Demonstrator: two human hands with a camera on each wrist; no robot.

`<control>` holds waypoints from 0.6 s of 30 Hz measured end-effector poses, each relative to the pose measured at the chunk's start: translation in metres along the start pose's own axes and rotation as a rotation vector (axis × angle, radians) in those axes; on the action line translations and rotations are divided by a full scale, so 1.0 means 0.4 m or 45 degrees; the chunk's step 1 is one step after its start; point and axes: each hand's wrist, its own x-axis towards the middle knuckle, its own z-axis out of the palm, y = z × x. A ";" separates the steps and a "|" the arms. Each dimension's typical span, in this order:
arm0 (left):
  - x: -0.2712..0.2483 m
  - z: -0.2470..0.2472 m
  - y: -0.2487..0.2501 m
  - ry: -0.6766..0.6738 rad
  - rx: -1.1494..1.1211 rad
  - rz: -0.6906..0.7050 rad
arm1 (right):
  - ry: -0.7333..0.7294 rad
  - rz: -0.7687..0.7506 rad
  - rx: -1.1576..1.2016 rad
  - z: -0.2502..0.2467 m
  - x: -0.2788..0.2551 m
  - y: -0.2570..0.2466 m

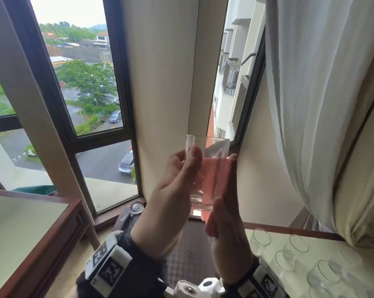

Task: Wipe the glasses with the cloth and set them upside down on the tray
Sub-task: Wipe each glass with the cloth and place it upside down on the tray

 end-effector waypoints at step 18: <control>0.003 0.012 -0.003 0.008 0.089 0.085 | 0.083 0.048 0.275 -0.029 0.095 0.012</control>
